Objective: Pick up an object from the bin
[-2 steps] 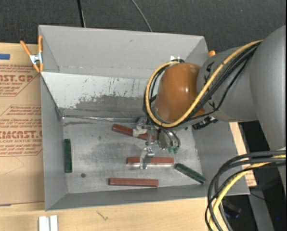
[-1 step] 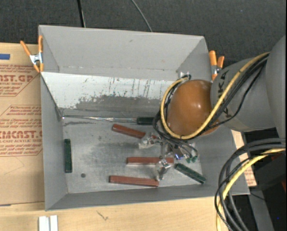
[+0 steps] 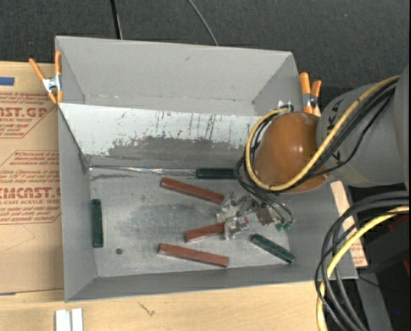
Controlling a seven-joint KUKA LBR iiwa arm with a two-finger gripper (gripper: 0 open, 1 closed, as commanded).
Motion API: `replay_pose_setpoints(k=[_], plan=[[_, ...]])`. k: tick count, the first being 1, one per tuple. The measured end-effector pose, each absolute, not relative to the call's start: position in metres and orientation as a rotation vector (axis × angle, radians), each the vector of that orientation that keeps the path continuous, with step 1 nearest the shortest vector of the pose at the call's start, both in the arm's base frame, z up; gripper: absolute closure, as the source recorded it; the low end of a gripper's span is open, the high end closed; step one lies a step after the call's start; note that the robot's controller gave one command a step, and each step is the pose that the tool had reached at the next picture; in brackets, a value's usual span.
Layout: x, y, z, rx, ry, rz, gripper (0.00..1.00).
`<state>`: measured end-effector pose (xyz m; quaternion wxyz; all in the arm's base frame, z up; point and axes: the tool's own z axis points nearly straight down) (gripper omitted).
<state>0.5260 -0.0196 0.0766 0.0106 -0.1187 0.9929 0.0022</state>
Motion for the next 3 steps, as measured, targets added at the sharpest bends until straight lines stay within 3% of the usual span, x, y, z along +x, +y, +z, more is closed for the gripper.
replay_pose_setpoints(k=[3], plan=[[0.523,-0.02,0.089,-0.373,3.118,0.004,1.0]])
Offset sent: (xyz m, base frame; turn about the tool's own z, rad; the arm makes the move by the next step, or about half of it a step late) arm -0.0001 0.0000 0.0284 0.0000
